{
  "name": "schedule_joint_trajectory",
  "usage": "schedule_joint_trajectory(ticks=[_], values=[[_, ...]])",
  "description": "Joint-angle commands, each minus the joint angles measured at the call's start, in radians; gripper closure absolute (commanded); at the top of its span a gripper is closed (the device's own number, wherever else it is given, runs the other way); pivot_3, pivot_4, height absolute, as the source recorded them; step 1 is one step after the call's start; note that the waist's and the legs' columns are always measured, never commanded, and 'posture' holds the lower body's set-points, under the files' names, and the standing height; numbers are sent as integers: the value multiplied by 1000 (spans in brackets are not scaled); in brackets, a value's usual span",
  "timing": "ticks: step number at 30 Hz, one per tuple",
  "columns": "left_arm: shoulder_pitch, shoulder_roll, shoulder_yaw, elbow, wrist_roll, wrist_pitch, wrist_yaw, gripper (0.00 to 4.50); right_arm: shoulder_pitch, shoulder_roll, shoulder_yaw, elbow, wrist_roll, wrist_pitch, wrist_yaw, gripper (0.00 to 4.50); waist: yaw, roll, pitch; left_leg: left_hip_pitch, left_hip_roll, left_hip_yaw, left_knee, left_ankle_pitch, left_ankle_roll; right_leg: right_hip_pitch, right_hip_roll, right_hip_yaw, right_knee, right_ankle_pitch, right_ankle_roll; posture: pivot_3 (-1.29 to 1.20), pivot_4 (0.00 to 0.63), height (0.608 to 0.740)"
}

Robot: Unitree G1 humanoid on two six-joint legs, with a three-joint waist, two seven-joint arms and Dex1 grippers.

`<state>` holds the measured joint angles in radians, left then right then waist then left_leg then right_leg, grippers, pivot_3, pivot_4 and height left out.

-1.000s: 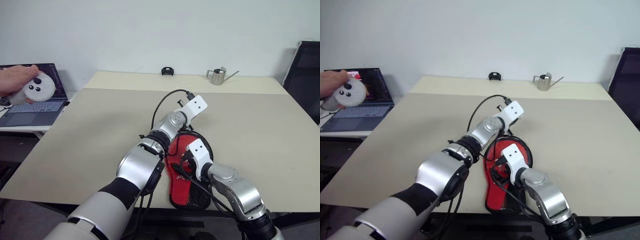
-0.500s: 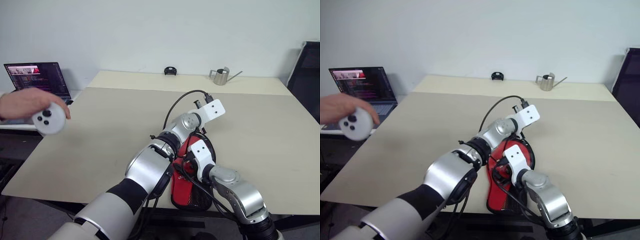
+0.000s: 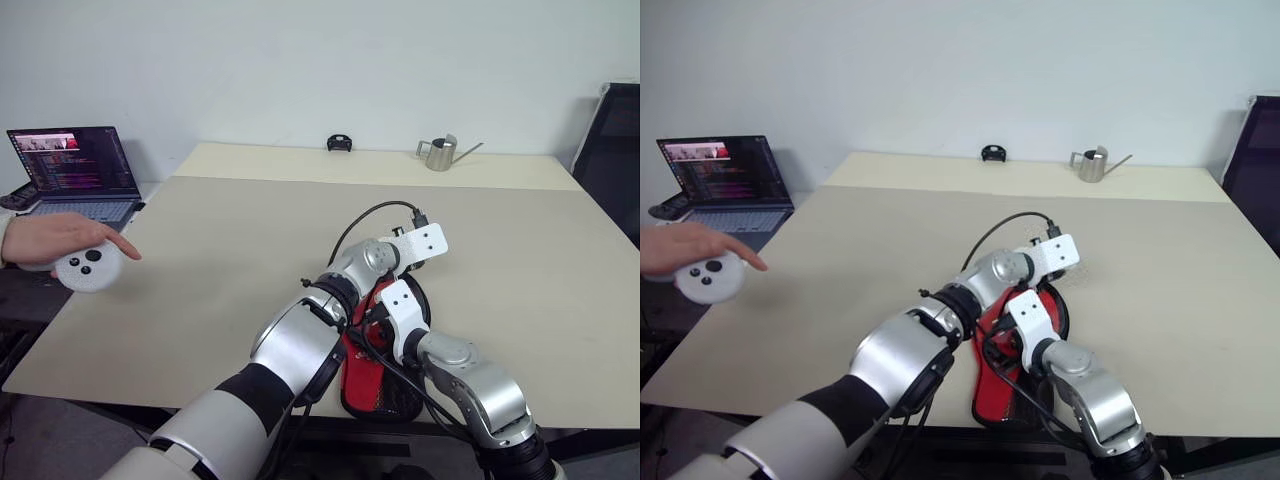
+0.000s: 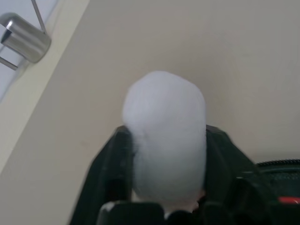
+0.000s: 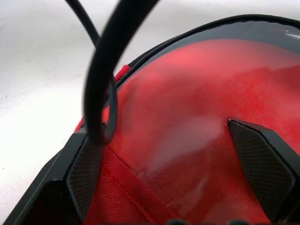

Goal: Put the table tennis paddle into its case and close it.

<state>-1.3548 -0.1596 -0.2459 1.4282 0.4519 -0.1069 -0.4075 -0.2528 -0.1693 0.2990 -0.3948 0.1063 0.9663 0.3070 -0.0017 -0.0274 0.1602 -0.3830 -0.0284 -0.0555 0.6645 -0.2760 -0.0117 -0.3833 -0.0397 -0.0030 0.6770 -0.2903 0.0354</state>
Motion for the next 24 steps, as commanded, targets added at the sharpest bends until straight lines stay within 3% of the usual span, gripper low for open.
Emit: schedule_joint_trajectory(ticks=[1, 4, 10, 19, 24], values=[[2, -42, 21, -41, -20, 3, -2, 994, 45, -10, 34, 118, 19, 96, 17, 0, -1, 0, 0, 0, 0, 0, 0, 0, 0, 0, 0, 0, 0, 0, 0, 0, 150, 740], [1, -30, 43, -43, -38, 12, -20, 15, 28, -15, 35, 136, 19, 85, 26, 0, -4, 0, 0, 1, 0, 0, 0, 0, 0, 0, 0, 0, 1, 0, 0, 0, 150, 740], [-3, 13, 91, -47, -73, 20, -26, 15, 2, -24, 28, 166, 15, 69, 39, 0, -9, 1, -1, 3, 1, 0, 0, 0, 0, 1, 1, 0, 2, 0, 0, 0, 150, 740], [-22, 213, 171, -76, -150, -62, -78, 15, -46, -80, -7, 231, 20, 29, 92, 0, -26, 2, -1, 5, 2, -1, 0, 0, 0, 4, 1, -1, 3, -1, 1, 0, 150, 740], [67, 413, 240, -139, -250, -140, -270, 15, -59, -88, -63, 218, 52, 37, 107, 0, -28, 3, -2, 5, 2, -1, 1, 1, 0, 4, 1, -1, 3, 0, 0, 0, 150, 740]])
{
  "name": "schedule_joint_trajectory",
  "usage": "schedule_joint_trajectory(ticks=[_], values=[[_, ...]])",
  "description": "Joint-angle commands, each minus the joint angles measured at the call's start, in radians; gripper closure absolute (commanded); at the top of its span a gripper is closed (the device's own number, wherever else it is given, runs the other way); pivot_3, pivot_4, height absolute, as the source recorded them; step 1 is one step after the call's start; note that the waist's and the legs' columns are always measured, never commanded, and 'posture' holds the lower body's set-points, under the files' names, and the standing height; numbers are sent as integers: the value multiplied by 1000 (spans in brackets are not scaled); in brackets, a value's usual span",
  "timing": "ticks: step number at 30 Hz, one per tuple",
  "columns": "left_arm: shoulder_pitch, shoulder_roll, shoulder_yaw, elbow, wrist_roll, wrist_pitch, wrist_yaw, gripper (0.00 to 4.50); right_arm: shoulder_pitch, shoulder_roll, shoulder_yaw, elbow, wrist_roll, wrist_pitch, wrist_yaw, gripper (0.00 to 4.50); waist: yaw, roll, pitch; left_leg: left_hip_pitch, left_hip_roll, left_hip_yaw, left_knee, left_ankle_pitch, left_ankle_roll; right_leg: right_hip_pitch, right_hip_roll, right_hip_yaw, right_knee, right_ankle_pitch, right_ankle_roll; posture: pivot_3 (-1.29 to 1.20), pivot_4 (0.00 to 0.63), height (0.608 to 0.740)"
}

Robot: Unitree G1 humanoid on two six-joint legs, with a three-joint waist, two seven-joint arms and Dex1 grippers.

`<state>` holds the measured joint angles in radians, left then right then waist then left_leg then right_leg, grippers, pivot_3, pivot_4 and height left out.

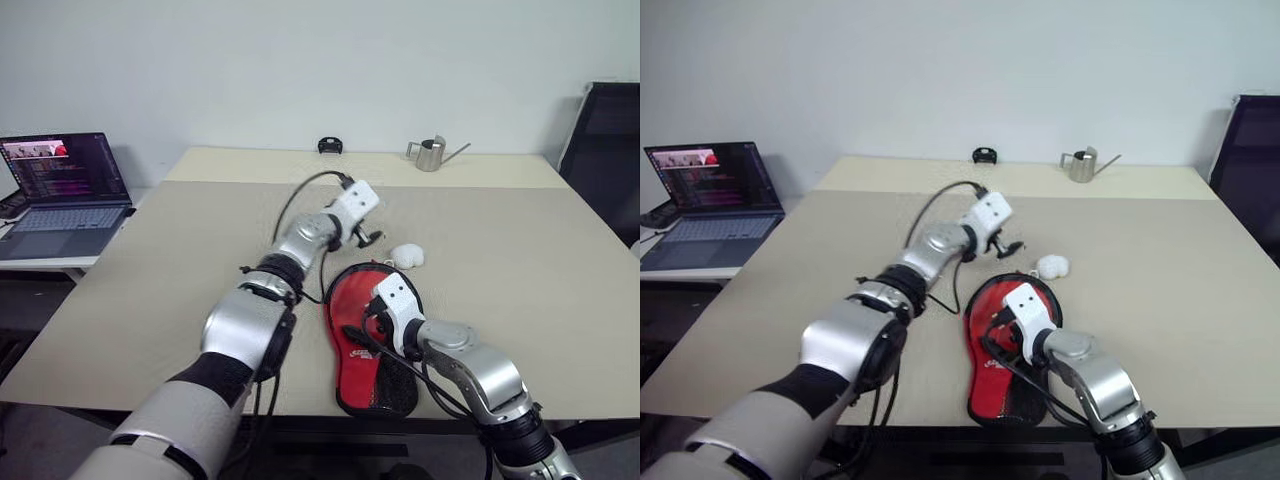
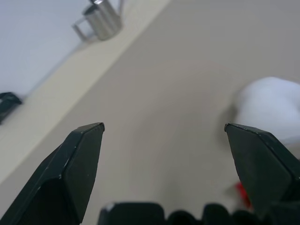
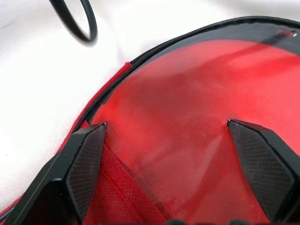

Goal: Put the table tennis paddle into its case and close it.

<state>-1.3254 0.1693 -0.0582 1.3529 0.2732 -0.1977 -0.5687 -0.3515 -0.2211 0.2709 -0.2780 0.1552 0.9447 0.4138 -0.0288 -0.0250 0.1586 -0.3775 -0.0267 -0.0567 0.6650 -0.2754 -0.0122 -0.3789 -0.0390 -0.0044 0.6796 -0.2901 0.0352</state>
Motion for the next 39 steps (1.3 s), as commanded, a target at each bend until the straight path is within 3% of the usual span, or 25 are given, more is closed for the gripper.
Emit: schedule_joint_trajectory(ticks=[1, 6, 12, 19, 24, 30, 39], values=[[62, 106, 73, -84, -106, -50, -161, 15, 37, -52, -33, 98, 7, 51, 15, 0, -1, 0, 0, 0, 0, 0, 0, 0, 0, 0, 0, 0, 0, 0, 0, 0, 150, 740], [257, 197, 107, -300, -219, -50, -356, 15, 33, -120, -53, 75, 37, -9, 87, 0, 8, 1, 0, -2, 0, -3, 0, 0, 0, 0, -1, -3, -2, 0, -1, 0, 150, 740], [582, 242, 124, -856, -383, 208, -433, 15, 36, -148, -82, 21, 88, -45, 147, 0, 14, 0, 0, -6, 0, -6, 0, 0, 0, -2, -6, -2, -3, -1, -3, 0, 150, 740], [764, 280, 57, -1306, -564, 459, -548, 15, 26, -242, -193, -152, 256, -82, 311, 0, 18, 4, 5, -7, 0, -7, 0, 0, 0, -2, -7, -1, -4, -2, -4, 0, 150, 740], [788, 291, -26, -1332, -546, 478, -564, 15, 17, -353, -275, -185, 314, -29, 342, 0, 20, 6, 6, -6, 0, -7, -1, 0, 0, -2, -6, -2, -3, -2, -5, 0, 150, 740], [780, 226, -99, -1230, -494, 433, -499, 15, -16, -430, -364, -130, 323, -41, 315, 0, 22, 6, 7, -7, 0, -7, -1, 0, 0, -2, -6, -2, -4, -2, -5, 0, 150, 740], [669, 118, -157, -968, -408, 277, -462, 15, -247, -378, -392, 177, 254, -108, 189, 0, 21, 5, 10, -7, 0, -5, -2, 0, 0, -3, -5, -2, -3, -2, -6, 0, 150, 740]])
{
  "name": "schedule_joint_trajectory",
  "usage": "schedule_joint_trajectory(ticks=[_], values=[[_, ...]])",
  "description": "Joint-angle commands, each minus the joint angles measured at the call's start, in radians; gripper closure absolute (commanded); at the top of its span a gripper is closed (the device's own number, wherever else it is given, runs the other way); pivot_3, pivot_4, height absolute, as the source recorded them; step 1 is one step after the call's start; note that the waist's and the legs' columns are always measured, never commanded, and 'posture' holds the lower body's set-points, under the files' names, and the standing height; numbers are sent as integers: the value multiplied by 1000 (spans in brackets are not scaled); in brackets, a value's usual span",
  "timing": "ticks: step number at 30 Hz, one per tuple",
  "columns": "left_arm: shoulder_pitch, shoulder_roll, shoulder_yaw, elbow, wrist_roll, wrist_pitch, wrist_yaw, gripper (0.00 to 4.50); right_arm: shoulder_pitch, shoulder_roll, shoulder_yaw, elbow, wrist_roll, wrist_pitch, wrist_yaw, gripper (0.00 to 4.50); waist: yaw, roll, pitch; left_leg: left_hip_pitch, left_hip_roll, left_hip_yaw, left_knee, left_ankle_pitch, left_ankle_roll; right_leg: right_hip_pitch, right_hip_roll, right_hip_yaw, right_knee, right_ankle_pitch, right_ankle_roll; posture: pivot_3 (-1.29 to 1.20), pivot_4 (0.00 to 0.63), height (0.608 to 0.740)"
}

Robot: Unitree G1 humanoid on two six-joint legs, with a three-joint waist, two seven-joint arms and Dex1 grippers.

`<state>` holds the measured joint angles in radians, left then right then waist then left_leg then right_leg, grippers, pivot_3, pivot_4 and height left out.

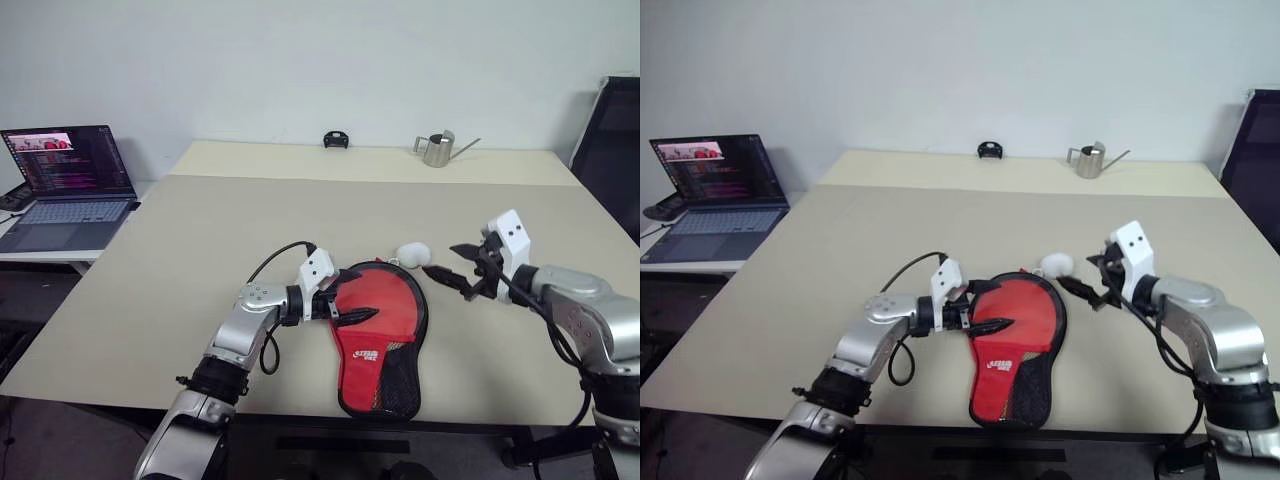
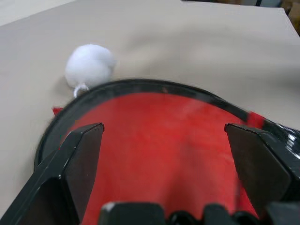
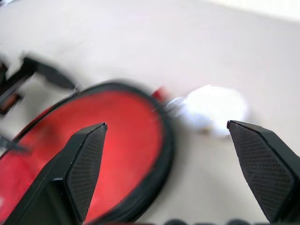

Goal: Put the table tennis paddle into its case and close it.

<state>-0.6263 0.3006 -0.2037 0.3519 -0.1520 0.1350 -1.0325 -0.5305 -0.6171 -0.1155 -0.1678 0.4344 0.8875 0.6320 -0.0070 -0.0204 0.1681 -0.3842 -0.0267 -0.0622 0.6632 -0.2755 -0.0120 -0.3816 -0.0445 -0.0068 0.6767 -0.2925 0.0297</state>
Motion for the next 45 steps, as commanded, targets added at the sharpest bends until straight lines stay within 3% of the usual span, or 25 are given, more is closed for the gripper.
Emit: schedule_joint_trajectory(ticks=[1, 5, 17, 28, 31, 37, 40, 45], values=[[-33, -18, -12, 43, 17, -60, 1, 15, -99, 29, 2, 107, -28, -49, -31, 0, -1, 0, 0, 0, 0, 1, -1, 0, 0, -1, 0, 0, 0, 0, 0, 0, 150, 740], [-21, -21, -22, 44, 21, -68, -16, 15, -196, 67, 68, 280, -81, -116, -11, 0, -3, 0, 0, -3, 1, 4, 0, 0, 0, -4, 0, 0, 0, 0, -1, 0, 150, 740], [69, 1, -24, -79, 13, -10, 6, 15, -521, 258, 123, 1099, -283, -554, -62, 0, -21, 1, 1, -6, 1, 5, 0, 0, 0, -8, 0, 4, 2, 0, -1, 0, 150, 740], [112, 22, -19, -148, 6, 32, 28, 15, -572, 315, 127, 1338, -373, -685, -70, 0, -24, 2, 1, -6, 1, 7, 0, 0, -1, -8, 0, 8, 3, 0, -1, 0, 150, 740], [109, 21, -25, -133, 17, 24, 31, 0, -574, 319, 114, 1348, -376, -679, -87, 581, -24, 2, 1, -6, 1, 7, 0, 1, -1, -8, 0, 8, 3, 0, -1, 0, 150, 740], [89, 16, -61, -73, 66, -24, 28, 0, -565, 324, 113, 1338, -381, -672, -84, 2685, -23, 2, 1, -5, 1, 7, 1, 1, -1, -8, 0, 8, 3, 0, -1, 0, 150, 740], [81, 13, -81, -34, 80, -38, 12, 0, -555, 323, 110, 1329, -380, -665, -91, 3496, -21, 2, 1, -5, 1, 7, 1, 1, -1, -8, 0, 8, 3, 0, -1, 0, 150, 740], [83, 27, -104, 24, 90, -42, -28, 0, -536, 308, 104, 1296, -376, -646, -94, 4005, -20, 3, 0, -1, 1, 8, 1, 0, 0, -5, 0, 9, 4, 0, -1, 0, 150, 740]])
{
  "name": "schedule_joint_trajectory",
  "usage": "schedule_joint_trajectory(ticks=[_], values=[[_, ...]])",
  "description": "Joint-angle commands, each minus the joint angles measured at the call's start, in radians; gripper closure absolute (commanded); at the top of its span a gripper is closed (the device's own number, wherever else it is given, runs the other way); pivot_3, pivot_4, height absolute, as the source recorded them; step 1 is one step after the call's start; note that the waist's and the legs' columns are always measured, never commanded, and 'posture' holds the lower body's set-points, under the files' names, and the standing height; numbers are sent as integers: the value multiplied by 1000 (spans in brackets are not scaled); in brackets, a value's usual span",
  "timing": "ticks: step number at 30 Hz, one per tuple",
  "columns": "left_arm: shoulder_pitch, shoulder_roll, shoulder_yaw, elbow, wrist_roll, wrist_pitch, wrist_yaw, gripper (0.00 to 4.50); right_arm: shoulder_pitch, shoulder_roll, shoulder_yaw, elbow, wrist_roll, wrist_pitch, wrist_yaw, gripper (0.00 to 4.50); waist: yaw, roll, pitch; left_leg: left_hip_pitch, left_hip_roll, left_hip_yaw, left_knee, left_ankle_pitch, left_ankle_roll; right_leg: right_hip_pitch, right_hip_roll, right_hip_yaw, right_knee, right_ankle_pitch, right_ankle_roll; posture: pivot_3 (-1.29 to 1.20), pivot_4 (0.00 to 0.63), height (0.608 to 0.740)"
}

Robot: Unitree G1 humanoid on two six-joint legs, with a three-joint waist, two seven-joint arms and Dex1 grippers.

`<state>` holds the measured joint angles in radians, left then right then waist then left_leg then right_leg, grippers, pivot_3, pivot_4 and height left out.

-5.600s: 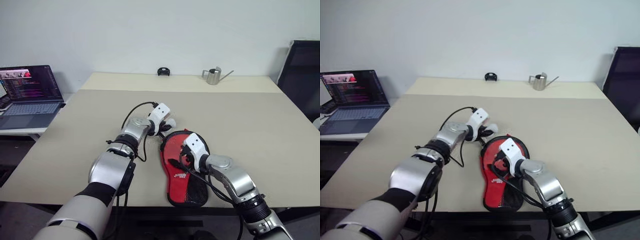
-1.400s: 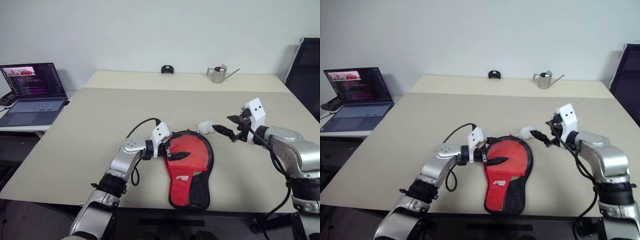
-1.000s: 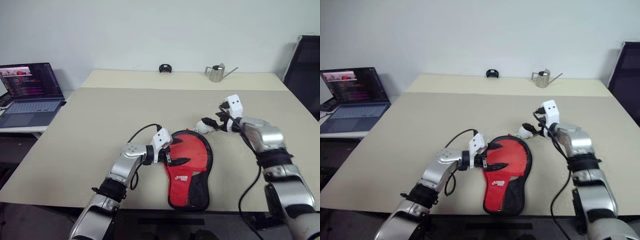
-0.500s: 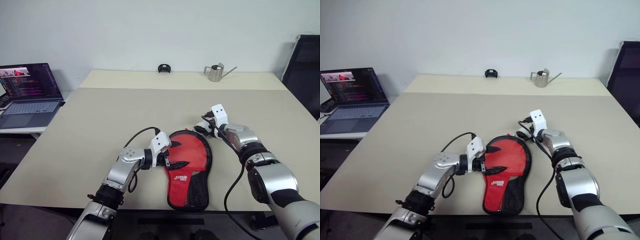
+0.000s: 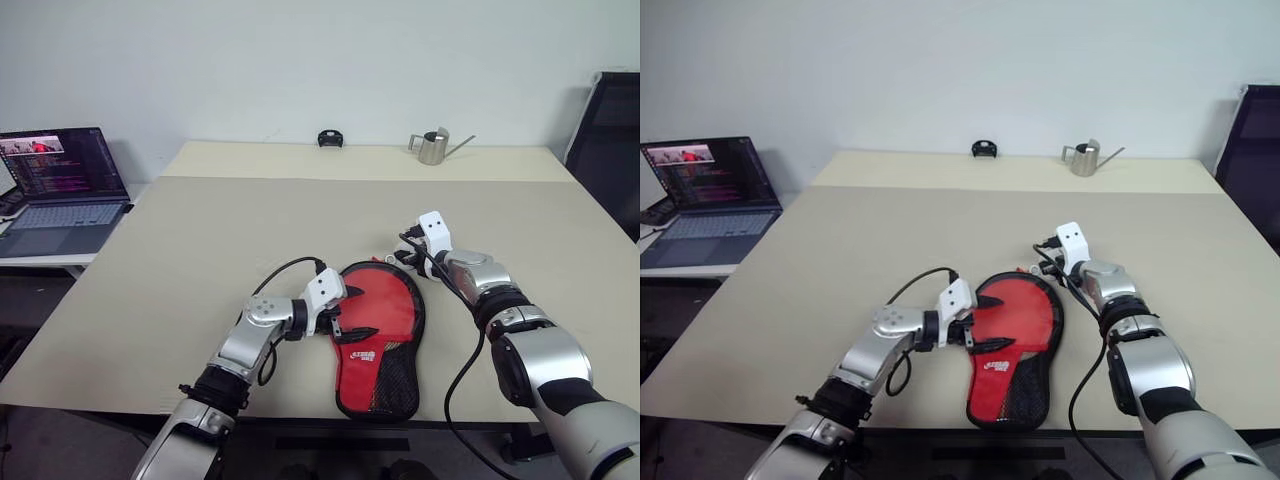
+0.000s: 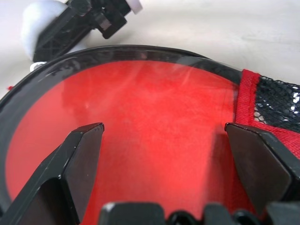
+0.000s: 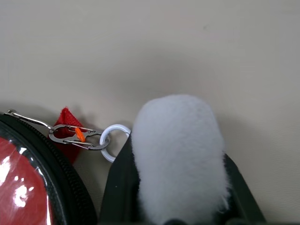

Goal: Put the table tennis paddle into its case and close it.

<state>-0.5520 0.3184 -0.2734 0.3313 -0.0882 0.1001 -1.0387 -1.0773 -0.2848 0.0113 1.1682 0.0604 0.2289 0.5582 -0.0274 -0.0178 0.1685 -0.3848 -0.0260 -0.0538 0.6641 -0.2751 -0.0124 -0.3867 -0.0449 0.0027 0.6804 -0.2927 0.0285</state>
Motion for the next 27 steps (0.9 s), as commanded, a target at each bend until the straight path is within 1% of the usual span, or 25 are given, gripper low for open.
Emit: schedule_joint_trajectory(ticks=[1, 4, 7, 10, 15, 22, 27], values=[[9, 12, -38, 59, 33, -13, -24, 0, 15, -30, -25, -52, -1, 20, -21, 4008, 0, 0, 0, 0, 0, 0, 0, 0, 0, 0, 0, 0, 0, 0, 0, 0, 150, 740], [11, 18, -46, 94, 45, -26, -30, 0, 34, -45, -30, -95, 4, 43, -19, 4009, 0, 1, -1, 0, 0, 0, 0, 0, 0, 0, 0, 0, 0, 0, 0, 0, 150, 740], [12, 19, -60, 133, 60, -38, -33, 0, 86, -83, -32, -183, 5, 94, -4, 4009, 3, 2, -2, 1, 0, 0, 0, 0, 0, 1, 0, 0, 0, 0, 0, 0, 150, 740], [8, 17, -70, 156, 52, -8, -48, 0, 152, -116, -33, -302, 9, 161, 15, 4011, 5, 3, -4, 1, 0, 0, 0, 0, 0, 1, 0, 0, 0, 0, 0, 0, 150, 740], [-10, 17, -92, 196, 70, -7, -67, 0, 255, -160, -36, -509, 27, 282, 34, 4027, 4, 6, -8, 4, 0, 0, -1, 0, 0, 3, 0, 1, 0, 0, 0, 0, 150, 740], [-24, 10, -118, 242, 82, -14, -84, 0, 429, -271, -62, -854, 75, 499, 71, 4037, 10, 6, -9, 5, 0, -1, 0, 0, 1, 7, 0, -1, -2, 0, 0, 0, 150, 740], [-13, 10, -129, 233, 83, -9, -100, 0, 604, -376, -90, -1161, 156, 697, 124, 4038, 13, 6, -9, 6, 0, -2, -1, 0, 1, 8, 1, -1, -2, 0, 1, 0, 150, 740]])
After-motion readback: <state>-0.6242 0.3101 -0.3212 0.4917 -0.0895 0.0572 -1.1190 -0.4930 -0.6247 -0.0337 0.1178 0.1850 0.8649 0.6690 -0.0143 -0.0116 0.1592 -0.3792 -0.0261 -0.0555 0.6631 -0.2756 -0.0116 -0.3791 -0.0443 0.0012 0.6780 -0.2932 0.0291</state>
